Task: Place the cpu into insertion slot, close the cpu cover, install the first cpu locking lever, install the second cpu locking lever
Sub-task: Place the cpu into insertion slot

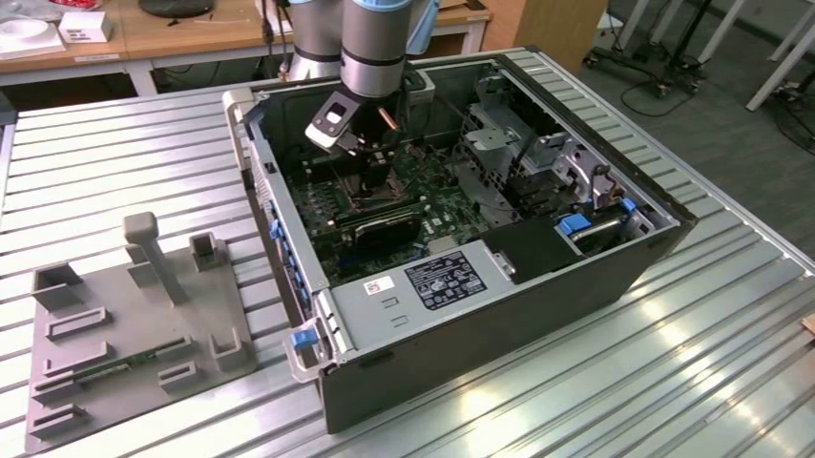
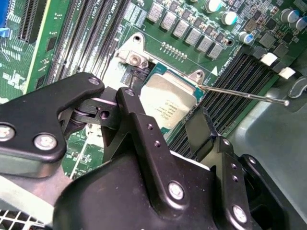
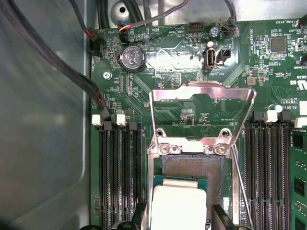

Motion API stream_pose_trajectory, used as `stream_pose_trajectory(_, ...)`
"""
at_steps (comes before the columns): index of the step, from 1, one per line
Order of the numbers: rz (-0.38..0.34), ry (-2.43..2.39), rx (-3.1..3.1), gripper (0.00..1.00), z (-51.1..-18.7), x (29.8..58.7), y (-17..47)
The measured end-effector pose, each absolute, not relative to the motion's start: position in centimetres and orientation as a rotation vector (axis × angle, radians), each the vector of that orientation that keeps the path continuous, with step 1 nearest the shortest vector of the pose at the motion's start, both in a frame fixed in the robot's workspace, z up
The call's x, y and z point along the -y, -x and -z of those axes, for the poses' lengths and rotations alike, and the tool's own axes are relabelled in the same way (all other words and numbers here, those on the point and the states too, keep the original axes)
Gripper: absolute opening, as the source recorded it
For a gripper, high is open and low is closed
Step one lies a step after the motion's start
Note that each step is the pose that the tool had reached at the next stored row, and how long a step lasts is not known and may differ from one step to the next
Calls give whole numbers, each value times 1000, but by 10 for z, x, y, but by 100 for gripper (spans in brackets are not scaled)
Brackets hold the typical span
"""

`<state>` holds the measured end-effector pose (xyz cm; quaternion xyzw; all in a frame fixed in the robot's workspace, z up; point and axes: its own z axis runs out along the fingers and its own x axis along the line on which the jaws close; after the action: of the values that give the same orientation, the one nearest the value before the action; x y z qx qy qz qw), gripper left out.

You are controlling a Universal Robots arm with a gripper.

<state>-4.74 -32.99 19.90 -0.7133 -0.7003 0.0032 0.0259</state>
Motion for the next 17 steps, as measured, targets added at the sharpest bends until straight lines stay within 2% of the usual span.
stream_pose_trajectory(5, -16, 2202, 2162, 64, -199, 330, 47)
stream_pose_trajectory(11, -45, 2189, 2148, 64, -198, 330, 45)
stream_pose_trajectory(14, -89, 2169, 2127, 64, -198, 330, 44)
stream_pose_trajectory(17, -91, 2168, 2126, 64, -198, 330, 44)
